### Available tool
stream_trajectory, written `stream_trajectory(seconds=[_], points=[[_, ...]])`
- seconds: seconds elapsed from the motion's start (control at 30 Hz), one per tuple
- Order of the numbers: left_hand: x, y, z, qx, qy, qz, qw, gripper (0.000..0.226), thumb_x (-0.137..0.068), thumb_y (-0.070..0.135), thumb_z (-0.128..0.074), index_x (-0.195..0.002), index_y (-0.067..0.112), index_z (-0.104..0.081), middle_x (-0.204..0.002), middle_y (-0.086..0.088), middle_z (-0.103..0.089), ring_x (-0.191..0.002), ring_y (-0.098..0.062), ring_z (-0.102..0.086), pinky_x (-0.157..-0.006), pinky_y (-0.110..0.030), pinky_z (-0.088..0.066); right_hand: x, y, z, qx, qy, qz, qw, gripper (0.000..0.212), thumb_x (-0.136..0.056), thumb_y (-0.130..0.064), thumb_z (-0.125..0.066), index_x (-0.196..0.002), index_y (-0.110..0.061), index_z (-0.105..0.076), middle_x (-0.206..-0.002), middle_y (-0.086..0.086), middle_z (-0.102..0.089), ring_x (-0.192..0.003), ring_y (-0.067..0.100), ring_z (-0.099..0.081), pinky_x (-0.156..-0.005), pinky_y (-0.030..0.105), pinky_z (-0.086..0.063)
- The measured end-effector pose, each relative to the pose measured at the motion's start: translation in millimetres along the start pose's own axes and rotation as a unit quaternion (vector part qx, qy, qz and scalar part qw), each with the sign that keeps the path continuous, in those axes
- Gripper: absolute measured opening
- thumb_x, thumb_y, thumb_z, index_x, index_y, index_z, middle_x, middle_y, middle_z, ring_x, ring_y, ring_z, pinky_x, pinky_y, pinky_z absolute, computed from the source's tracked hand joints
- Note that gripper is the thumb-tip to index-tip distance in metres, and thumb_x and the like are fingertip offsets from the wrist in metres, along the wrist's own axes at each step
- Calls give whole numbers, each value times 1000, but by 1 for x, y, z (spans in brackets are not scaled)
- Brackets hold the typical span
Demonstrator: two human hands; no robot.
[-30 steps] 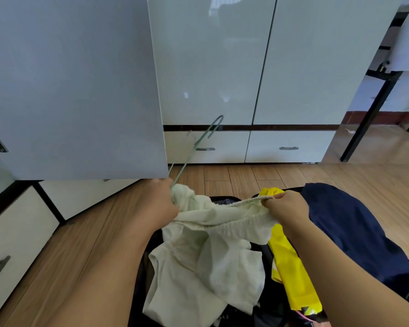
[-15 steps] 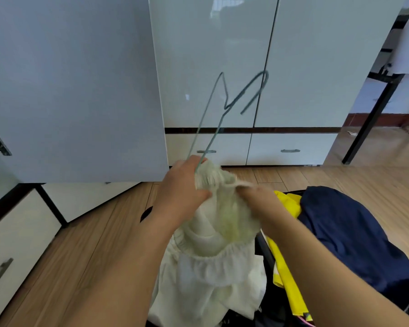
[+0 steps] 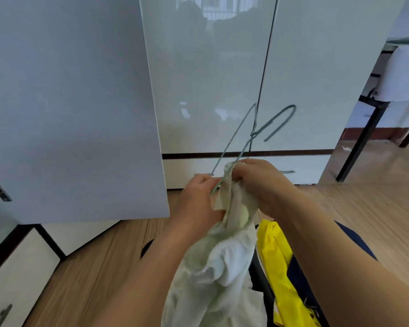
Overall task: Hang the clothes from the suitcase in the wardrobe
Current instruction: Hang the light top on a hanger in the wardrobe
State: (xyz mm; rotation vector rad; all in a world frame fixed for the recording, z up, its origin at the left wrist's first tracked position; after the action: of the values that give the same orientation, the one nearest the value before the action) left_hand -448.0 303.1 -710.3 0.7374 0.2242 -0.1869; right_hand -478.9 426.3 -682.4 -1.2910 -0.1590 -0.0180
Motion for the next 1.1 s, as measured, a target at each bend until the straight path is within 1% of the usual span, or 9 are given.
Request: stream_trajectory(seconds=[0.1, 0.2, 0.3, 0.5, 0.63, 0.77, 0.83, 0.97, 1.1], points=[[-11, 17, 29, 48, -22, 23, 998, 44, -80, 25, -74, -122, 30, -60, -88, 21, -47, -74, 7, -47, -66, -5, -38, -3, -51, 9, -25, -2, -44, 999, 25, -90, -2, -48, -67, -11, -50, -68, 5, -50, -60, 17, -48, -56, 23, -43], [-27, 49, 76, 97, 12, 33, 995, 24, -93, 21, -59, -115, 27, -64, -90, 20, -53, -77, 7, -52, -69, -3, -39, -4, -117, 24, -66, 32, -31, 997, 21, -93, -4, -46, -76, -11, -57, -70, 6, -55, -57, 15, -53, -41, 15, -43], [-44, 94, 130, 165, 44, 47, 984, 18, -98, 30, -50, -104, 27, -66, -93, 14, -64, -82, -1, -59, -69, -12, -45, -3, -187, 38, -116, 41, -37, 992, 27, -92, -2, -41, -106, -18, -58, -93, 9, -59, -75, 20, -59, -54, 26, -50], [-73, 183, 260, 262, 80, 45, 961, 19, -92, 21, -61, -107, 32, -67, -87, 9, -71, -73, -5, -66, -67, -18, -53, 7, -322, 96, -71, 90, -61, 992, 7, -83, -6, -58, -76, -4, -59, -79, 16, -58, -73, 30, -59, -71, 41, -54], [-91, 243, 352, 334, 3, 58, 941, 21, -95, 20, -55, -110, 28, -67, -90, -6, -72, -67, -28, -70, -69, -29, -57, 19, -397, 144, -56, 119, -96, 987, 9, -84, -12, -56, -78, -5, -55, -75, 12, -53, -64, 25, -51, -54, 28, -40], [-100, 292, 429, 332, -90, 59, 937, 41, -79, 57, -62, -112, 34, -69, -94, -10, -72, -66, -29, -69, -74, -40, -58, 26, -454, 175, -85, 114, -121, 982, 4, -85, -8, -53, -88, -6, -54, -93, 13, -55, -87, 27, -53, -89, 44, -50], [-98, 309, 466, 329, -128, 63, 934, 59, -63, 74, -68, -111, 39, -70, -95, -11, -71, -63, -28, -66, -71, -40, -58, 29, -484, 191, -91, 112, -130, 981, 9, -89, -4, -46, -82, -3, -53, -84, 12, -53, -89, 25, -52, -100, 45, -47], [-82, 328, 520, 314, -172, 79, 930, 70, -57, 75, -73, -114, 34, -69, -99, -16, -70, -58, -25, -59, -67, -38, -55, 52, -546, 212, -137, 129, -114, 976, 23, -94, -1, -40, -72, -3, -49, -71, 10, -47, -66, 23, -48, -81, 38, -50], [-68, 338, 559, 293, -186, 78, 935, 78, -63, 65, -76, -127, 23, -60, -103, -19, -69, -56, -23, -56, -65, -38, -53, 71, -581, 232, -159, 146, -86, 973, 20, -90, -3, -49, -70, -6, -49, -71, 11, -49, -62, 24, -48, -64, 35, -46]])
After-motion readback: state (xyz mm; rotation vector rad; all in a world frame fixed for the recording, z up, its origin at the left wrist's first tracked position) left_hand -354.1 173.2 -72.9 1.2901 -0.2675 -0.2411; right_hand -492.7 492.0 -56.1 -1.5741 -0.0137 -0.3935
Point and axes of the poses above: each hand's wrist, its own x-axis away from the middle knuckle, its own z-axis out of the back of the hand, y = z × x, the point moved 6 cm from there along -x, towards the middle knuckle
